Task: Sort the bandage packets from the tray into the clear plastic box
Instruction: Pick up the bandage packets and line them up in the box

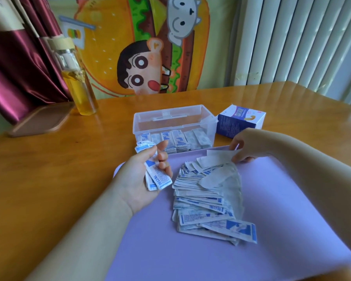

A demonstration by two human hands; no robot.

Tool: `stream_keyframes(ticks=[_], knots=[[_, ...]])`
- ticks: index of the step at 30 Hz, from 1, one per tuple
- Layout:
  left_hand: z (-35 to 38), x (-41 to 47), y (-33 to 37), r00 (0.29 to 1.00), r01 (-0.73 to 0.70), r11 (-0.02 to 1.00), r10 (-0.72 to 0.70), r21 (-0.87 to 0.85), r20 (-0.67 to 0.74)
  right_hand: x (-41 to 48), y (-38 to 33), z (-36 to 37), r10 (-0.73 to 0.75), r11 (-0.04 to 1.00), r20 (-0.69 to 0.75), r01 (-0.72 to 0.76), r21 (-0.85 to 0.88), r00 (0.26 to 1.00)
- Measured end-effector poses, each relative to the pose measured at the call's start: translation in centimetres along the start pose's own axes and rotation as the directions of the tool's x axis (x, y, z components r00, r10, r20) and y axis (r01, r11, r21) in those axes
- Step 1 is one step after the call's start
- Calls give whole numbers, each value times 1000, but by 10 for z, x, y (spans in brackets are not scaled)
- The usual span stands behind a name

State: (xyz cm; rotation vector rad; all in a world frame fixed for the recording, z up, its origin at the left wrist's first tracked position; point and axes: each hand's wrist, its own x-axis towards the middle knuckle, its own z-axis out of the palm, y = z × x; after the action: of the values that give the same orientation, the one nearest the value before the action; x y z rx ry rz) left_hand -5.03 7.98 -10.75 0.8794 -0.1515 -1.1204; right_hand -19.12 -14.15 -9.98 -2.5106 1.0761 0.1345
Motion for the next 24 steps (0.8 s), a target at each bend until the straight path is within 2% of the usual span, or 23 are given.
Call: stream_keyframes(ticks=[3, 5, 6, 7, 9, 10, 11, 12, 14, 20, 22, 24], knots=[[-3, 2, 2, 999, 28, 999, -27, 17, -19, -8, -2, -4, -12, 990, -207, 41, 133, 978], [-4, 2, 2, 998, 61, 997, -61, 40, -5, -19, -12, -2, -63, 957, -437, 178, 229, 897], [-3, 2, 1, 997, 79, 996, -80, 52, 13, -26, -20, 2, -116, 922, -553, 297, 249, 825], [-2, 1, 0, 995, 93, 994, -96, 64, 39, -34, -29, 8, -196, 875, -663, 434, 214, 722], [1, -2, -4, 990, 94, 991, -103, 93, 95, -49, -44, 20, -384, 775, -804, 631, -13, 454], [2, -4, -4, 989, 78, 991, -91, 105, 119, -53, -49, 25, -472, 720, -815, 680, -136, 337], [4, -6, -5, 988, 58, 992, -74, 114, 137, -57, -53, 31, -546, 667, -797, 710, -227, 258], [5, -7, -6, 987, 40, 992, -58, 123, 149, -59, -56, 35, -601, 625, -770, 727, -286, 214], [5, -8, -5, 984, 17, 990, -42, 143, 171, -59, -60, 41, -660, 575, -729, 745, -338, 179], [4, -9, -5, 981, -22, 987, -10, 162, 193, -58, -69, 50, -710, 530, -682, 771, -353, 175], [4, -8, -3, 987, -18, 991, -4, 133, 162, -57, -68, 47, -704, 539, -688, 763, -357, 176], [3, -5, 0, 996, -13, 998, 7, 66, 91, -54, -63, 39, -613, 611, -754, 747, -261, 238]])
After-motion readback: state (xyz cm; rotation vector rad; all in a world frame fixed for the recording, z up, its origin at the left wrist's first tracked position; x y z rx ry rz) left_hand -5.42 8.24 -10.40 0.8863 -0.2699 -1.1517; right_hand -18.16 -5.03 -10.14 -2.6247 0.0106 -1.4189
